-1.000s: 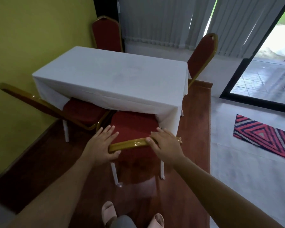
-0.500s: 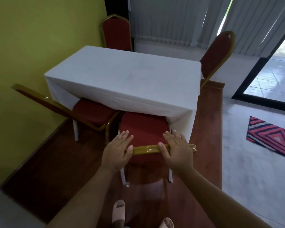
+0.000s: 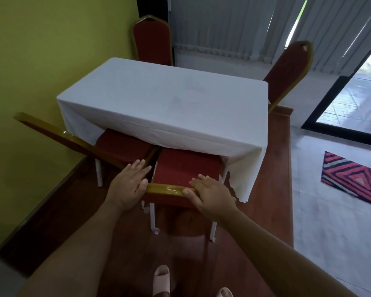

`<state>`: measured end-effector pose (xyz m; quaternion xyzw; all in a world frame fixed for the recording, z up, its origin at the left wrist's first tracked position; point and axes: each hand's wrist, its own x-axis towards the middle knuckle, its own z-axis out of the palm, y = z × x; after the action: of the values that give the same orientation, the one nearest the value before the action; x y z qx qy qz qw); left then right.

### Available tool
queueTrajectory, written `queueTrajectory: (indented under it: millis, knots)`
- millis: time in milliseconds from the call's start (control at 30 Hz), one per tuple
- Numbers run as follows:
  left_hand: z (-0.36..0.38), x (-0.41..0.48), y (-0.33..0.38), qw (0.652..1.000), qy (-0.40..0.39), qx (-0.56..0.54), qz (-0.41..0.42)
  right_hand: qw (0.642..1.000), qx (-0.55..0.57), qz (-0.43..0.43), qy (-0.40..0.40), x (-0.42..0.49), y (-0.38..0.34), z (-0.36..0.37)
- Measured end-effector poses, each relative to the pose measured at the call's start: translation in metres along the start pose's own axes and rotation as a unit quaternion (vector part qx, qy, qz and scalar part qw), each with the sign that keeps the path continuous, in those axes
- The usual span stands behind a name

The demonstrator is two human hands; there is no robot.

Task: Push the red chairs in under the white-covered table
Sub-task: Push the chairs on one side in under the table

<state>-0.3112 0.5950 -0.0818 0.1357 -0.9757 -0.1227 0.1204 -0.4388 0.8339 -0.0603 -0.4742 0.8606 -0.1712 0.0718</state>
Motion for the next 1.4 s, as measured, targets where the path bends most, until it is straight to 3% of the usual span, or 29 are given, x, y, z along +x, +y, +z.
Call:
queueTrajectory:
  millis: [100, 267, 600, 1400]
  knots:
    - [-0.005, 0.008, -0.002, 1.000, 0.014, -0.002, -0.022, 1.000, 0.008, 0.021, 0.018, 0.011, -0.009, 0.013]
    - [0.002, 0.021, 0.011, 0.998, 0.022, -0.063, 0.019, 0.996, -0.014, 0.056, 0.074, 0.016, -0.014, 0.021]
    - [-0.006, 0.058, -0.050, 0.997, -0.005, -0.062, 0.056, 0.989, 0.000, 0.124, 0.077, 0.062, -0.042, 0.035]
    - [-0.003, 0.115, -0.084, 0.996, -0.005, -0.038, 0.075, 0.987, -0.032, 0.120, 0.098, 0.124, -0.029, 0.036]
